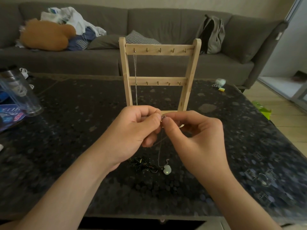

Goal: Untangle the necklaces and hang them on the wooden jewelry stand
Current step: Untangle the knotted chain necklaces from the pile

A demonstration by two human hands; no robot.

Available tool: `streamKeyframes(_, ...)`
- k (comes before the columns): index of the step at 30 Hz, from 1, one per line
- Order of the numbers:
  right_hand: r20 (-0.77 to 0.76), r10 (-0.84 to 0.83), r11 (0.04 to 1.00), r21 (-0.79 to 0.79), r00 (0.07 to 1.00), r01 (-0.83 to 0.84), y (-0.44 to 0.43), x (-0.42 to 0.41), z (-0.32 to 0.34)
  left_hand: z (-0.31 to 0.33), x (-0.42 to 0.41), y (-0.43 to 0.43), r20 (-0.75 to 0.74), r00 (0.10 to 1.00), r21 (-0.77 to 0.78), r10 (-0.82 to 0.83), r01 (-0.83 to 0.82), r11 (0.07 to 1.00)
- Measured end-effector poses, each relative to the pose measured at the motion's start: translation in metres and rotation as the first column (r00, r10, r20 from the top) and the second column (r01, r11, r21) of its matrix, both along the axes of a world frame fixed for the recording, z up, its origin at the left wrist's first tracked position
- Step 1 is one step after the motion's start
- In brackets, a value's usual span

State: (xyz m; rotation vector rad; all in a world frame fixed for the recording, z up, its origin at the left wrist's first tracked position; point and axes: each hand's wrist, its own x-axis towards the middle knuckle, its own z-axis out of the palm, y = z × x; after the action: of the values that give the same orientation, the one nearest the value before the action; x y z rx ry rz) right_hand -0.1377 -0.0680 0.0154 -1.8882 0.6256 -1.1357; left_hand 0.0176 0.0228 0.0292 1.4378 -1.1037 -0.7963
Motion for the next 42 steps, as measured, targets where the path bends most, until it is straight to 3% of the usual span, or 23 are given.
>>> streamKeyframes(7, -0.028, 0.101, 0.984, 0.148, 0.995, -0.096, -0.0034, -0.0013, 0.0014, 0.0004, 0.0014, -0.0018, 0.029, 0.998, -0.013, 0.057, -0.057, 0.998)
streamKeyframes(15, -0.032, 0.156, 0.926, 0.353, 0.987, -0.135, -0.0041, -0.0009, 0.007, -0.0026, 0.0017, -0.0023, 0.206, 0.975, -0.031, 0.078, -0.073, 0.997)
streamKeyframes(18, -0.03, 0.145, 0.913, 0.389, 0.989, -0.122, -0.0046, -0.0022, 0.0074, -0.0014, 0.0014, -0.0024, 0.154, 0.986, -0.042, 0.057, -0.052, 0.998)
streamKeyframes(24, -0.061, 0.178, 0.901, 0.411, 0.982, -0.137, -0.0047, -0.0005, 0.0083, 0.0005, -0.0018, -0.0017, -0.036, 0.997, -0.071, 0.067, -0.069, 0.995)
streamKeyframes(34, -0.038, 0.171, 0.906, 0.399, 0.985, -0.142, -0.0056, 0.0019, 0.006, -0.0007, -0.0006, -0.0029, -0.017, 0.994, -0.084, 0.107, -0.108, 0.991)
streamKeyframes(42, -0.027, 0.174, 0.91, 0.386, 0.984, -0.15, -0.0075, 0.0034, 0.0035, -0.0013, 0.0008, -0.0027, 0.104, 0.99, -0.131, 0.098, -0.084, 0.988)
